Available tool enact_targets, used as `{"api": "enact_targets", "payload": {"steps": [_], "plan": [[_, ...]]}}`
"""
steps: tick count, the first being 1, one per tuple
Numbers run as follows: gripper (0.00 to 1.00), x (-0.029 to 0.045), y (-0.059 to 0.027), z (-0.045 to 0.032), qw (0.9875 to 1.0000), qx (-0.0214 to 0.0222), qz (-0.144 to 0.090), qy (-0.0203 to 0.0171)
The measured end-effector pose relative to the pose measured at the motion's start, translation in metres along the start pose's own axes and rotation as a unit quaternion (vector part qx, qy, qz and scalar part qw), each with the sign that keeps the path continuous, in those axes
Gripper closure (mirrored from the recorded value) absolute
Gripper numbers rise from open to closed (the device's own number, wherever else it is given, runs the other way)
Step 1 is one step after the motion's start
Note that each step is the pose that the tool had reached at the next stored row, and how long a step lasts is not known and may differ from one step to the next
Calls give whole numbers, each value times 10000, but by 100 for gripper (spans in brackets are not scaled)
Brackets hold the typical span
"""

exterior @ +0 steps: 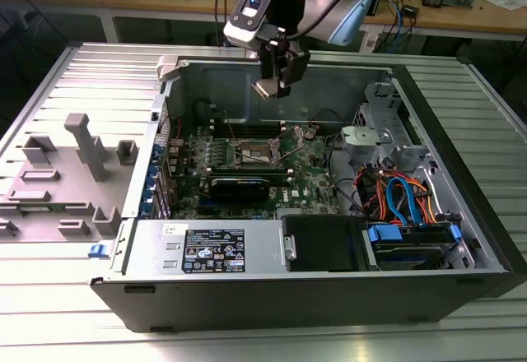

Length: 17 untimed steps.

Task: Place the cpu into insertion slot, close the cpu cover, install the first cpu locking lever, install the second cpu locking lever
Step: 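Place the cpu into insertion slot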

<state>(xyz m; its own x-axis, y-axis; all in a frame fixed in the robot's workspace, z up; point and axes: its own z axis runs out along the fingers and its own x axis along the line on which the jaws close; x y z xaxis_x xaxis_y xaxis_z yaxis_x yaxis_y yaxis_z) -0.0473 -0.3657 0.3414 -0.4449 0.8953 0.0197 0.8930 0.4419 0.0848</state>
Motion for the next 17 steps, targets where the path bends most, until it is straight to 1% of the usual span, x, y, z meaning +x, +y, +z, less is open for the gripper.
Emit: {"api": "enact_targets", "payload": {"steps": [7, 13, 17], "plan": [[46, 4, -7, 1, 9996, -6, 291, -25], [46, 5, -9, 2, 9990, -9, 434, -37], [46, 4, -8, 2, 9990, -9, 445, -38]]}}
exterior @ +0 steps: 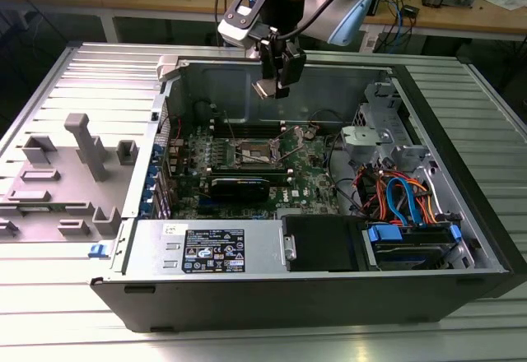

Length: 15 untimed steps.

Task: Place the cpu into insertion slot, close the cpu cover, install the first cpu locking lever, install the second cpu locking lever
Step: 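Place the cpu into insertion slot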

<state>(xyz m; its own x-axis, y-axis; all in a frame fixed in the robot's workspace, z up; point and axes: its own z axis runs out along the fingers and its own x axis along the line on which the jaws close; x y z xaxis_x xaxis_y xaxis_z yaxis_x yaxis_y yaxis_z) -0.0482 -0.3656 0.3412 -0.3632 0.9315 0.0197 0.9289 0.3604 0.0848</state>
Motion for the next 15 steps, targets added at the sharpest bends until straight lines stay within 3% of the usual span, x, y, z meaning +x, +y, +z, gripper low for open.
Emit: {"api": "enact_targets", "payload": {"steps": [15], "plan": [[46, 0, 0, 1, 10000, -2, 89, -8]]}}
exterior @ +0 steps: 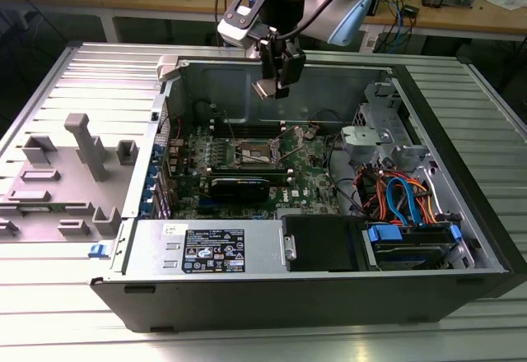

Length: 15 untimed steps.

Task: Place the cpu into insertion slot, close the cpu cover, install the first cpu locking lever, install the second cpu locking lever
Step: 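Place the cpu into insertion slot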

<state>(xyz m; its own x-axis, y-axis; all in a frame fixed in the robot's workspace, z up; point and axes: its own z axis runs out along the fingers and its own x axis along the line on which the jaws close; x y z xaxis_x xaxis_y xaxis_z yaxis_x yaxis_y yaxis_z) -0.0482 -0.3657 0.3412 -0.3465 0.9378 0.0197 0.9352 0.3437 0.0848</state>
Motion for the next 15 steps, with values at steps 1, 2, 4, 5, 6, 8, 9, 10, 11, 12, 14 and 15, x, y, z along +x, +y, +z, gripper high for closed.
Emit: {"api": "enact_targets", "payload": {"steps": [1, 2, 4, 5, 6, 8, 9, 10, 11, 12, 14, 15], "plan": [[46, 0, 0, 0, 10000, -1, 28, -2], [46, 0, 0, 0, 10000, -1, 48, -4], [46, 0, 0, 1, 9999, -2, 111, -9], [46, 0, 0, 1, 9999, -2, 127, -11], [46, 0, 0, 1, 9999, -3, 148, -13], [46, 0, 0, 1, 9998, -4, 189, -16], [46, 0, 0, 2, 9998, -4, 210, -18], [46, 0, 0, 2, 9997, -4, 226, -19], [46, 0, 0, 2, 9997, -5, 242, -20], [46, 0, 0, 2, 9997, -5, 257, -22], [46, 0, 0, 2, 9996, -6, 295, -25], [46, 0, 0, 2, 9995, -6, 317, -27]]}}
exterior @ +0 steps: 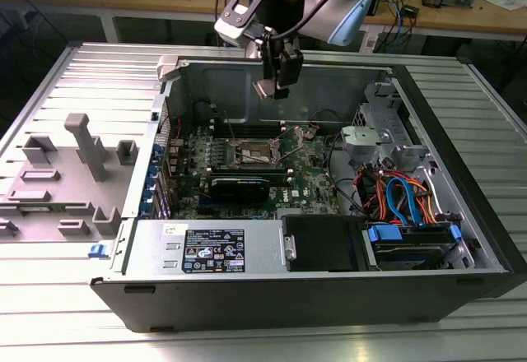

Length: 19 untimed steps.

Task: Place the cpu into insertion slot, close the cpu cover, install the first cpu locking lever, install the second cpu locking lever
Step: 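Place the cpu into insertion slot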

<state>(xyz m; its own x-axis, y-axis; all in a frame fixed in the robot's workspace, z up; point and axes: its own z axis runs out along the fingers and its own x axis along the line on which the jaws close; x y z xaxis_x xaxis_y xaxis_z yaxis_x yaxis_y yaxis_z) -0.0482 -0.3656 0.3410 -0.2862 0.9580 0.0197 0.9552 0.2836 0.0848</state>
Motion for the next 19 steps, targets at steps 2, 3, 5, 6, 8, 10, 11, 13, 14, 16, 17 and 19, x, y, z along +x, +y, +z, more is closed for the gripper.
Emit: {"api": "enact_targets", "payload": {"steps": [2, 3, 5, 6, 8, 10, 11, 13, 14, 16, 17, 19], "plan": [[46, 0, 0, 0, 10000, -1, 39, -3], [46, 0, 0, 1, 10000, -2, 62, -5], [46, 0, 0, 1, 10000, -2, 78, -7], [46, 0, 0, 1, 10000, -2, 79, -7], [46, 0, 0, 1, 10000, -2, 80, -7], [46, 0, 0, 1, 10000, -2, 80, -7], [46, 0, 0, 1, 10000, -2, 80, -7], [46, 0, 0, 1, 10000, -2, 82, -7], [46, 0, 0, 1, 10000, -2, 82, -7], [46, 0, 0, 1, 10000, -2, 82, -7], [46, 0, 0, 1, 10000, -2, 83, -7], [46, 0, 0, 1, 10000, -2, 83, -7]]}}
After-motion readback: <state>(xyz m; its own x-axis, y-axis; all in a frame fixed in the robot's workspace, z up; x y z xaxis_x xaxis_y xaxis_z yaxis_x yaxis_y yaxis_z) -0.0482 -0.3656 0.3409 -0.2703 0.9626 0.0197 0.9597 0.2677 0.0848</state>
